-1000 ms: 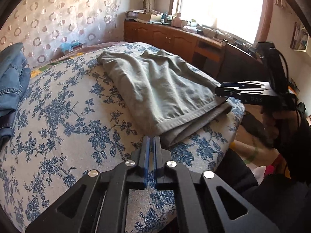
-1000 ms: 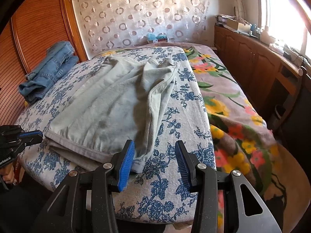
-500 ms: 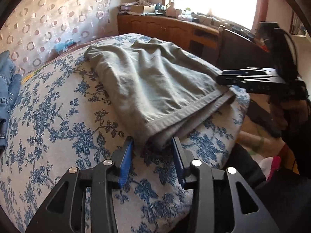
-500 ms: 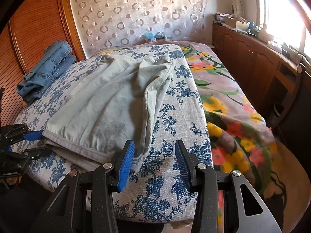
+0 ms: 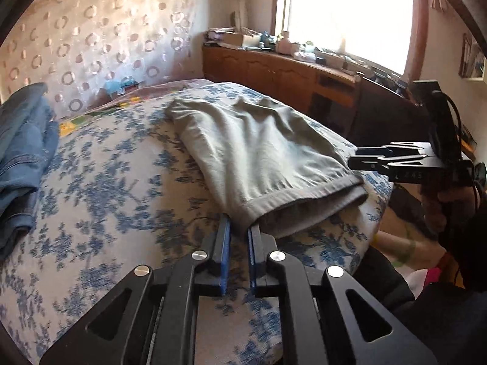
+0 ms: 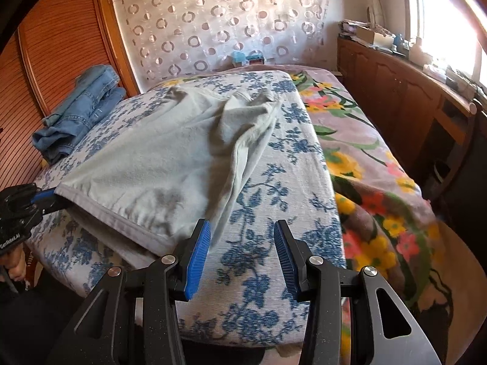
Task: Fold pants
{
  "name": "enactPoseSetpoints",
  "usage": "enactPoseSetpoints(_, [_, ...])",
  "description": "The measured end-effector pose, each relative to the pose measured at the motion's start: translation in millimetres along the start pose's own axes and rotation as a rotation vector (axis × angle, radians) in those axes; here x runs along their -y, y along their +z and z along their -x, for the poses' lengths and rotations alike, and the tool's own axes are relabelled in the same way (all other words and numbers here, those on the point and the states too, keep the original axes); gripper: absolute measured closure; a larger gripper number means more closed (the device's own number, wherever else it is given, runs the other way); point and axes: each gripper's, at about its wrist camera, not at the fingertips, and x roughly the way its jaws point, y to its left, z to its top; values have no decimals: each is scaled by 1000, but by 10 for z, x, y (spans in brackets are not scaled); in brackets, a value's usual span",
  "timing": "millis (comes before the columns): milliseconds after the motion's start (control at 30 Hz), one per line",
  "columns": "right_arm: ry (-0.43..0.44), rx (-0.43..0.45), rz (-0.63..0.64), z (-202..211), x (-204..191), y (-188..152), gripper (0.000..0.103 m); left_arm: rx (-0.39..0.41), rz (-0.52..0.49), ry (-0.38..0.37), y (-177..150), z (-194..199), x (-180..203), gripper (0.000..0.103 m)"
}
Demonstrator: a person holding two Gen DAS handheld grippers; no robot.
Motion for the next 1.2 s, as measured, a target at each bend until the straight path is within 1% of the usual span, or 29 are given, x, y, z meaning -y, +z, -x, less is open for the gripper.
enactPoseSetpoints(233, [33,-13,22,-62,-117,-18,58,5,70,61,-68,80,-370,93])
enactPoseSetpoints(367, [38,-16,33,-89,-163,3,58,9,99,113,-77,141,-647,93])
enactPoseSetpoints(400, [39,-16,35,-97,-162,14,58,9,109,135,-84,154,-726,93])
enactPoseSetpoints(467, [44,-16,39,-113,-183,35,58,3,125,154,-104,170,-830,93])
enactPoseSetpoints(600, [60,-16,58,-147,-275,54,58,-6,146,153,-155,178,-919,93])
enactPoseSetpoints(700, [70,-15,64,-162,-338,46,58,-16,157,125,-178,163,-922,93])
enactPoseSetpoints(733, [73,-13,62,-175,-376,46,58,-22,155,121,-182,153,-909,87])
enactPoseSetpoints(800, [85,-15,68,-186,-420,38,58,-26,148,123,-174,134,-871,80])
enactPoseSetpoints(933, [103,-13,79,-206,-547,31,58,-12,151,107,-120,125,-841,68])
enactPoseSetpoints(1067, [121,-22,86,-235,-588,17,58,7,146,101,-35,130,-814,62])
enactPoseSetpoints(1200, [133,-31,87,-270,-631,-7,58,6,144,72,60,43,-767,61])
